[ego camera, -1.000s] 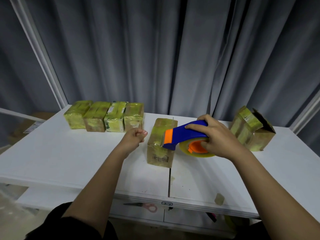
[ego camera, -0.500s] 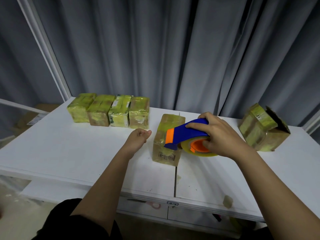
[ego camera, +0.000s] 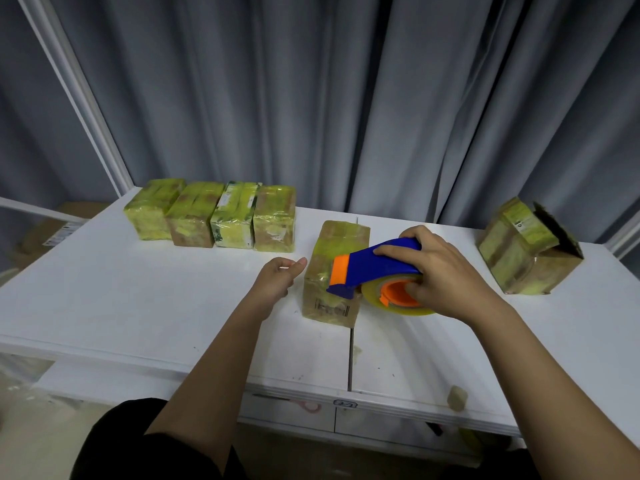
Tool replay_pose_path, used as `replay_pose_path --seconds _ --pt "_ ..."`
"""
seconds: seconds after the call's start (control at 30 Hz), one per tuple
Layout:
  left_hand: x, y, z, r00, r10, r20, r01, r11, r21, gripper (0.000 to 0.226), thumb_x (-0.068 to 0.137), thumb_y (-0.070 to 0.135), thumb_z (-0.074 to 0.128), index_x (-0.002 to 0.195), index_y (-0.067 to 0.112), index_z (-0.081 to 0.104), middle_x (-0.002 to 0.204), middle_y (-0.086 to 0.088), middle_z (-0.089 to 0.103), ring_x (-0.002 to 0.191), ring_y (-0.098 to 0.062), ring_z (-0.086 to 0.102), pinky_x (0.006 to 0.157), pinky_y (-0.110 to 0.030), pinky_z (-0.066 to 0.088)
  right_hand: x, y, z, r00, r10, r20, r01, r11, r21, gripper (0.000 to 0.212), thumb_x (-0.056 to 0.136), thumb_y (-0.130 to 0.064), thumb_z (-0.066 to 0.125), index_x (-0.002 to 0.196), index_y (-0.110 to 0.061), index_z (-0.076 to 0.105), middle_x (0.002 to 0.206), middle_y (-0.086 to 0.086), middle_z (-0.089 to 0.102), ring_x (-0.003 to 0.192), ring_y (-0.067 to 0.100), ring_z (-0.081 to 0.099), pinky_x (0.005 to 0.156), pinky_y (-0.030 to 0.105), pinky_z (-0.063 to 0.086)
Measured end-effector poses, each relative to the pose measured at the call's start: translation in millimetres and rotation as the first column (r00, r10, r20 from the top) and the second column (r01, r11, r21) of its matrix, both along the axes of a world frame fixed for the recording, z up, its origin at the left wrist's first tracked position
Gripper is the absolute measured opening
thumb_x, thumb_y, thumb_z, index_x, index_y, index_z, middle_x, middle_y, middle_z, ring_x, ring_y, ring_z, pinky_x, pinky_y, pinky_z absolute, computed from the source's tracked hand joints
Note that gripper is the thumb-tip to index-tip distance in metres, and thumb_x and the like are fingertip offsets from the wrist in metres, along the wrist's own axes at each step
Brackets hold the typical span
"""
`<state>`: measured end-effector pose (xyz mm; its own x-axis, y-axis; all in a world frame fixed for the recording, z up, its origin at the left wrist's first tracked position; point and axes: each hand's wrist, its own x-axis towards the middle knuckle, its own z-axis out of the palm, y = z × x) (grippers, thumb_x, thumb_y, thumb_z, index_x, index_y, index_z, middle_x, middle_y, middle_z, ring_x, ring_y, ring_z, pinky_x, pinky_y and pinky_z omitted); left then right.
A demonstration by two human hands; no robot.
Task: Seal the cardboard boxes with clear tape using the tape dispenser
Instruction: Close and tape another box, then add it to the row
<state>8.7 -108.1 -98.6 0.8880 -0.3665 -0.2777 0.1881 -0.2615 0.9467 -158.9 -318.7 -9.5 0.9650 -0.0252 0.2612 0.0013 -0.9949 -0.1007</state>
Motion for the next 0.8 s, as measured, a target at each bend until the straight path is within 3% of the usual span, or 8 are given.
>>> replay_pose_path --seconds 0.17,0.23,0.4,0.47,0.53,0.6,0.7,0.8 --pt "-13 -3 -10 0.911 -0.059 -0.408 -0.078 0.947 -0.311 0.02 0.093 0.034 0.058 0.089 0.015 0.061 0.063 0.004 0.046 0.047 -0.002 0.039 0.043 -0.013 0.031 -2 -1 -9 1.0 -0.01 0.013 0.009 0.999 0.053 0.066 0.077 -0.005 0.068 0.135 -0.031 0.052 0.127 0.003 0.045 0.108 0.025 0.046 0.083 0.025 0.033" --pt "-16 -8 -11 0.893 -0.048 -0.448 -0.111 0.94 -0.322 0.024 0.095 0.038 0.054 0.086 0.017 0.061 0.058 0.007 0.046 0.042 -0.002 0.038 0.041 -0.01 0.03 -2 -1 -12 0.999 -0.006 0.031 0.004 0.998 0.059 0.066 0.074 -0.003 0.07 0.134 -0.028 0.054 0.125 0.005 0.047 0.107 0.027 0.048 0.083 0.027 0.034" --pt "-30 -11 -16 0.93 0.033 -0.367 -0.068 0.994 -0.083 0.017 0.099 0.039 0.043 0.096 0.023 0.048 0.062 0.002 0.044 0.049 -0.007 0.033 0.042 -0.017 0.025 -1 2 -10 0.999 -0.024 0.037 0.021 0.997 0.068 0.065 0.075 -0.003 0.068 0.134 -0.028 0.054 0.126 0.005 0.047 0.109 0.026 0.046 0.084 0.027 0.033" --pt "-36 -6 -31 0.984 0.117 -0.137 -0.109 0.992 0.062 0.009 0.097 0.021 0.049 0.104 0.022 0.043 0.074 -0.005 0.049 0.056 -0.013 0.041 0.045 -0.018 0.03 -3 2 -10 0.999 -0.029 0.02 0.027 0.997 0.076 0.065 0.077 -0.004 0.067 0.135 -0.029 0.053 0.127 0.004 0.045 0.111 0.025 0.044 0.086 0.025 0.031" --pt "-33 -4 -30 0.96 0.162 0.231 -0.169 0.986 0.013 0.015 0.097 0.007 0.044 0.104 0.016 0.052 0.095 -0.006 0.055 0.08 -0.019 0.053 0.061 -0.016 0.039 -5 2 -9 0.999 -0.033 0.01 0.032 0.997 0.074 0.066 0.077 -0.005 0.067 0.136 -0.03 0.051 0.128 0.003 0.044 0.112 0.023 0.043 0.086 0.024 0.031" --pt "-31 -9 -8 0.917 0.193 0.348 -0.175 0.981 -0.084 0.026 0.102 0.014 0.036 0.117 0.015 0.057 0.116 0.004 0.055 0.108 -0.011 0.049 0.088 -0.017 0.039 -5 1 -10 1.0 -0.029 0.01 0.028 0.996 0.084 0.066 0.077 -0.005 0.067 0.136 -0.031 0.051 0.127 0.002 0.043 0.111 0.023 0.043 0.086 0.025 0.031" --pt "-37 -22 9 0.968 -0.001 0.25 0.038 0.989 -0.146 0.05 0.1 0.052 0.025 0.14 0.028 0.044 0.134 0.013 0.05 0.125 -0.006 0.044 0.109 -0.029 0.032 -5 2 -9 1.0 -0.03 0.007 0.029 0.995 0.095 0.066 0.077 -0.005 0.066 0.136 -0.031 0.05 0.127 0.002 0.043 0.111 0.023 0.043 0.086 0.024 0.03" --pt "-43 -23 8 0.901 -0.284 0.327 0.283 0.958 0.054 0.057 0.095 0.061 0.011 0.134 0.035 0.044 0.126 0.018 0.051 0.12 -0.003 0.047 0.102 -0.025 0.034 -6 2 -10 0.999 -0.03 -0.014 0.032 0.994 0.105 0.065 0.08 -0.008 0.066 0.138 -0.032 0.047 0.13 0.0 0.041 0.114 0.02 0.041 0.086 0.021 0.031"
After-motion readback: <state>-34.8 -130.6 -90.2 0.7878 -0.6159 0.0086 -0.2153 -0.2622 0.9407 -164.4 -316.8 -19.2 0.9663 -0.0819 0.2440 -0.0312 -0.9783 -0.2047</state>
